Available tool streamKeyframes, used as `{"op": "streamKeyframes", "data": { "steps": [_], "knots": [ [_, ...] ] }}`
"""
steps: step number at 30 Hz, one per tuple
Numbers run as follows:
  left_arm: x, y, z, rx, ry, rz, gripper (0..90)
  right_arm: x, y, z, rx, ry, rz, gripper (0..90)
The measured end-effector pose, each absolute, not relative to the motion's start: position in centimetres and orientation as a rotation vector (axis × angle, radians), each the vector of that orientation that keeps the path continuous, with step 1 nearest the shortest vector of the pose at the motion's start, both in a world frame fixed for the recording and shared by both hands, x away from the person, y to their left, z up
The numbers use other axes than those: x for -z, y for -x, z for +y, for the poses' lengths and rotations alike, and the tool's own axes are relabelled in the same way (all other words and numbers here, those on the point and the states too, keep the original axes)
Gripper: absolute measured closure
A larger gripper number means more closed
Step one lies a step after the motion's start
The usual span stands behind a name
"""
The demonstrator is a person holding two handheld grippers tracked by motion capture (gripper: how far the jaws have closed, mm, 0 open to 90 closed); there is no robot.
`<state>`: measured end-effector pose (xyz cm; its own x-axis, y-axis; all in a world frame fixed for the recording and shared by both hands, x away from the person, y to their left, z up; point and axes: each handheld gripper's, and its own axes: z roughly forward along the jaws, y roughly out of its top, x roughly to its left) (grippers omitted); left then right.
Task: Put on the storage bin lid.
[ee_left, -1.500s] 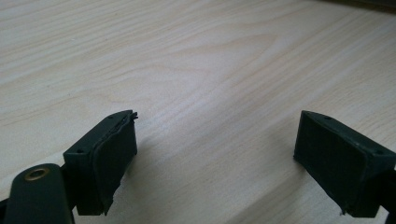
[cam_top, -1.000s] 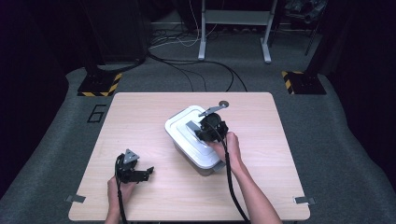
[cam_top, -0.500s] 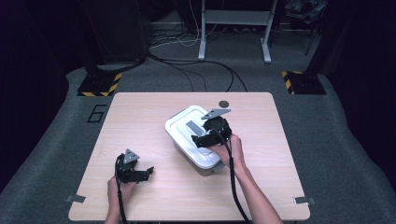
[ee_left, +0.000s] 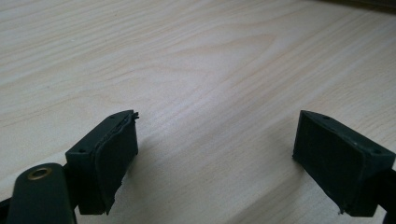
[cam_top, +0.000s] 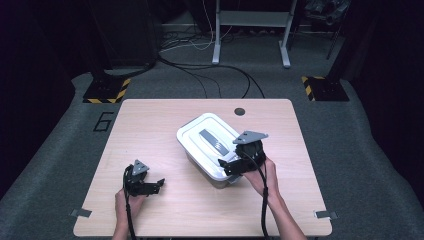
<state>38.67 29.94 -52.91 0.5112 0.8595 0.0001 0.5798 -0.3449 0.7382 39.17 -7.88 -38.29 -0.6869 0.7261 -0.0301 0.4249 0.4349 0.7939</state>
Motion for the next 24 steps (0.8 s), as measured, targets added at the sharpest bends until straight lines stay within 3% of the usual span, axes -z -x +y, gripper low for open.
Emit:
{"op": "streamKeyframes", "data": {
  "steps": [11, 24],
  "knots": [
    [52.9, -38.7, 29.9, -0.517, -2.060, 1.171, 13.2, 42.1, -34.1, -11.0, -1.112, -1.017, 2.296, 2.4],
    [52.9, -38.7, 29.9, -0.517, -2.059, 1.171, 13.3, 50.9, -31.4, -13.9, -1.044, -1.190, 2.351, 2.9]
  ]
}}
